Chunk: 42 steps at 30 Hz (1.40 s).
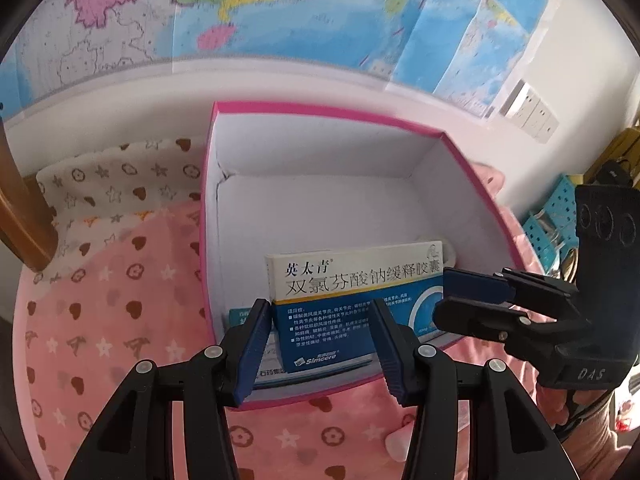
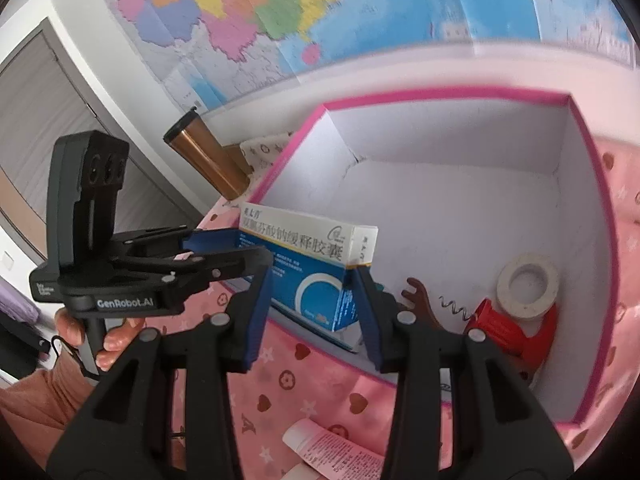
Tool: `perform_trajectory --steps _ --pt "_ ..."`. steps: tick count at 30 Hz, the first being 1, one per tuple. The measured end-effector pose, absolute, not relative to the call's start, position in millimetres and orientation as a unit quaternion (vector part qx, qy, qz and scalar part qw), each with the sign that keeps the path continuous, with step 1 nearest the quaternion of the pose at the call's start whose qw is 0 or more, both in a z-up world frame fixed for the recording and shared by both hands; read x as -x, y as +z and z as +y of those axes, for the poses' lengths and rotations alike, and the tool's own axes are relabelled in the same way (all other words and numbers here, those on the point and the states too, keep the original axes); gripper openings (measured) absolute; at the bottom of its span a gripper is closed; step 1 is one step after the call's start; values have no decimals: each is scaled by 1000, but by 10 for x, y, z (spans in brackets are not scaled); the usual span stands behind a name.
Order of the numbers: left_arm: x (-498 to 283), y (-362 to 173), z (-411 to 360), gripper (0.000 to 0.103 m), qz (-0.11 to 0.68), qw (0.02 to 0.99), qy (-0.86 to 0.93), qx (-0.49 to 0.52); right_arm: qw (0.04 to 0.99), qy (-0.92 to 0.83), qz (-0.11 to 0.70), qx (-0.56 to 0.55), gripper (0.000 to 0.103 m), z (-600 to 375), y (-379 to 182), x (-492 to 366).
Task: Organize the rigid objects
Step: 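Carry the medicine box with the right gripper into the magenta box and release, then grasp the white pink-labelled tube with the right gripper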
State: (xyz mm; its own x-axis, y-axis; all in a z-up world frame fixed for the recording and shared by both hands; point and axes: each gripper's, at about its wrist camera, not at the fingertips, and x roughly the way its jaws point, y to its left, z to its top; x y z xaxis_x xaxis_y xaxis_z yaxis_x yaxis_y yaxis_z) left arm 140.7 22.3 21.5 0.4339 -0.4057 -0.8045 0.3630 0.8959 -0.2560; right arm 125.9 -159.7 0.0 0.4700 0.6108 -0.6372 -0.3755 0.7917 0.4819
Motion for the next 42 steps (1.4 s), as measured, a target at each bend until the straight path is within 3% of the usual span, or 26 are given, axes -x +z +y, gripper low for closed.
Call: perform_trajectory --steps 10,17,23,28,36,42 --pt "-1491 188 157 50 473 862 -185 3 824 271 476 -147 43 -1487 -247 -1559" --pt "-1128 429 137 53 395 895 -204 -33 868 271 396 -125 43 -1699 110 -1131" --pt "-623 577 62 66 343 897 -276 -34 911 245 318 -95 45 -2000 384 -465" --pt "-402 309 -76 66 373 876 -304 -32 920 197 326 -91 46 -2262 211 -72" --pt "-253 -280 -250 65 453 832 -321 -15 868 153 447 -154 46 -2551 -688 159" --pt "-166 -446 -336 63 479 816 -322 -15 854 162 460 -181 46 -2568 -866 217"
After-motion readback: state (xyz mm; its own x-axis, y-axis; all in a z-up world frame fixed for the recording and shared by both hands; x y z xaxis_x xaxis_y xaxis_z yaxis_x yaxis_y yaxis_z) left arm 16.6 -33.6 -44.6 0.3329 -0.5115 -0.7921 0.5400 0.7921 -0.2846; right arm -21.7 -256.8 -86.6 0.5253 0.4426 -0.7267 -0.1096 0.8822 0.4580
